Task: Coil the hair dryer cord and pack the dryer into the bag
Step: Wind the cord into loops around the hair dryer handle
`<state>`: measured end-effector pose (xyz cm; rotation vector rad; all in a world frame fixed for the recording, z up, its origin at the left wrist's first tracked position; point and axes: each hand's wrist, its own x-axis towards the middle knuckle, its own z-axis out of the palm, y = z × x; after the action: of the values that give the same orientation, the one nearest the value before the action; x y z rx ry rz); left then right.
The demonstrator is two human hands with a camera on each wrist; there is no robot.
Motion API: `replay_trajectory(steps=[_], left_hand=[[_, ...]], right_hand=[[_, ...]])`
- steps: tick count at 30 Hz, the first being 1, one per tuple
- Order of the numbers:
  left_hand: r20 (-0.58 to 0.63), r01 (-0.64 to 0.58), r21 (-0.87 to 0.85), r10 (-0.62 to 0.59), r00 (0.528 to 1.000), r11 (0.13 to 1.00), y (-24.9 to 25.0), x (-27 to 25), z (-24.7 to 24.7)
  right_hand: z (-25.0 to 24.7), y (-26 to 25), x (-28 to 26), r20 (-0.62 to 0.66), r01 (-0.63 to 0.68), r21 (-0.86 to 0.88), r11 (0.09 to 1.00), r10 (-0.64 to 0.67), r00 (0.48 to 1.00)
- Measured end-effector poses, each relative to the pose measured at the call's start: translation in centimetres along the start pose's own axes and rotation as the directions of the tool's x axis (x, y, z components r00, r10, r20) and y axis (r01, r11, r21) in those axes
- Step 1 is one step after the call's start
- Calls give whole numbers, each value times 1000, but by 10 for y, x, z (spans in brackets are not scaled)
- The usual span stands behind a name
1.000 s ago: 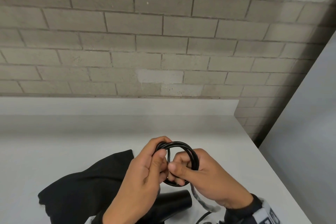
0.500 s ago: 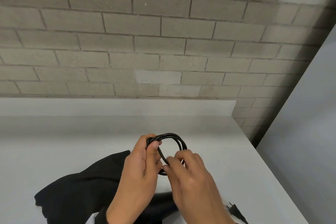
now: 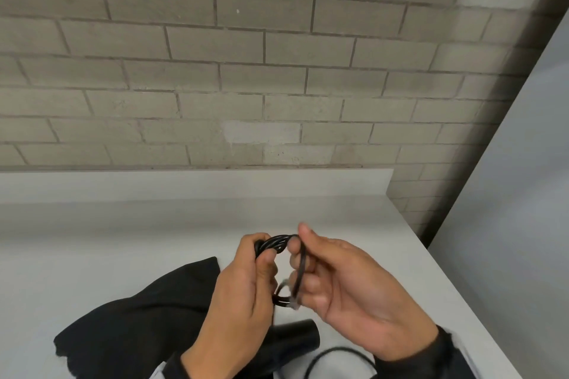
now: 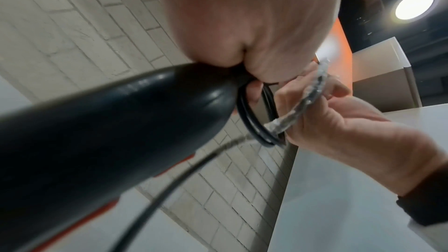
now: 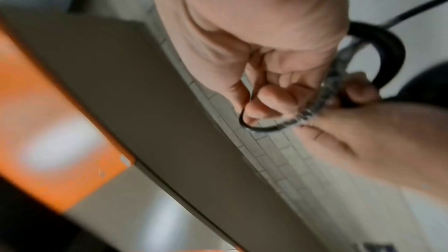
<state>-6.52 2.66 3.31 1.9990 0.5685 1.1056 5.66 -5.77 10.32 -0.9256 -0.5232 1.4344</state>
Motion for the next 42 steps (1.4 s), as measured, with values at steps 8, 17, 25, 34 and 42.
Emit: replay_trajectory(steps=[8, 17, 25, 34, 42], left_hand=[[61, 21, 21, -22, 998, 1000, -2, 2, -6], [25, 63, -70, -61, 998, 996, -2, 7, -5], [22, 51, -19, -51, 998, 999, -16, 13, -9], [12, 62, -39, -62, 998, 997, -16, 16, -7], [4, 67, -26, -67, 998, 997, -19, 17, -4]], right_hand=[[-12, 23, 8, 153, 217, 103, 971, -231, 961], [-39, 61, 9, 384, 492, -869, -47, -692, 612], [-31, 28, -19, 22, 501, -614, 610, -621, 783], [-57, 13, -22, -107, 549, -95, 831, -557, 824], [-54, 88, 9, -137, 470, -549, 692, -629, 765]])
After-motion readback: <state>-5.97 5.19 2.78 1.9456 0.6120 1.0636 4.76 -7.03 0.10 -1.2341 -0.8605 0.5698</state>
